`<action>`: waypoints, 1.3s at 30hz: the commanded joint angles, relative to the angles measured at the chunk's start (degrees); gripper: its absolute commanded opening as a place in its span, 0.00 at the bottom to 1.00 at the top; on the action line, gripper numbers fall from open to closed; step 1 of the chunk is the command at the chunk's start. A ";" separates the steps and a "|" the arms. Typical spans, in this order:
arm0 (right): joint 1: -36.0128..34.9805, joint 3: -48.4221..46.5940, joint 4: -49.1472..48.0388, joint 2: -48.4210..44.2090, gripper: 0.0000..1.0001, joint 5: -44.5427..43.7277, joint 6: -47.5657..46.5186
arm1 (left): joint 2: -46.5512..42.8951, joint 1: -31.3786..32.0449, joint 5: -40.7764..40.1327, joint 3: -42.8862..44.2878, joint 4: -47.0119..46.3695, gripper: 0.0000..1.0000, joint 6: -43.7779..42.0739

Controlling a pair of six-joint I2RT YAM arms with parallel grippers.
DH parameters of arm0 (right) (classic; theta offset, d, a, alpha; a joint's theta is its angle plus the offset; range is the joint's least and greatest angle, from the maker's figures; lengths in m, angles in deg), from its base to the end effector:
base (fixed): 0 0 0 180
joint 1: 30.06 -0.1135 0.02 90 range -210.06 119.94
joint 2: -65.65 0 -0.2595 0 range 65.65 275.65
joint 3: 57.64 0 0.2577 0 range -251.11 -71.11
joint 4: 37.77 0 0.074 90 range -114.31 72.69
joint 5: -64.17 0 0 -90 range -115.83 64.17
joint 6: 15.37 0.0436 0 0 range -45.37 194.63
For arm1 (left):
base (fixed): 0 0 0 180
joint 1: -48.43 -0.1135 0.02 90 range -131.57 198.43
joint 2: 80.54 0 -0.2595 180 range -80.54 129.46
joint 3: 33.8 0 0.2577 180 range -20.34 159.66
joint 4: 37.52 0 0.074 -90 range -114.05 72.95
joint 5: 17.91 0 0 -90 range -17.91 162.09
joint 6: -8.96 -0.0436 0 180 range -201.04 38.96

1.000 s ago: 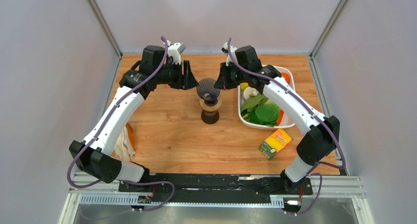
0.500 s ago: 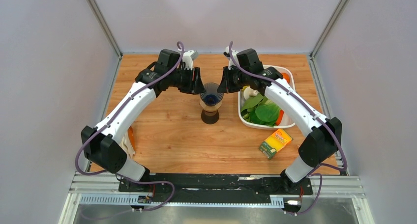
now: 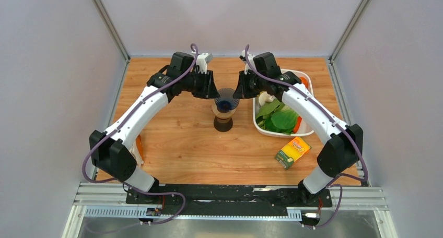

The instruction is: Place the coffee filter in the dripper

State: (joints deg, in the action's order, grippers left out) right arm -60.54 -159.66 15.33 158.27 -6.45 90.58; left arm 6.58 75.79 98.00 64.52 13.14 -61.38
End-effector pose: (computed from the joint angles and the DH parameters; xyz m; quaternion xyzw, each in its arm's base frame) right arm 0.3110 0.1998 0.3353 -0.1803 0.8907 0.2950 0.2951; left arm 0.2996 -0.1765 0.3508 0.1547 0.8729 -0.3519 0.3006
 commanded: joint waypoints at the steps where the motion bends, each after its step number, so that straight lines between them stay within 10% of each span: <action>1: 0.40 -0.99 -3.52 0.67 0.00 0.77 -0.50 | 0.87 0.23 0.77 1.09 -1.81 0.40 0.30; 39: 1.74 -3.39 -3.51 9.39 0.00 5.76 3.92 | 4.77 0.19 -1.82 2.13 2.36 0.22 -1.02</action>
State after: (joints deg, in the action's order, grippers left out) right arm -58.40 -161.43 13.60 165.87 -0.61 93.05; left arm 11.08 75.39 94.18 64.56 14.75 -61.86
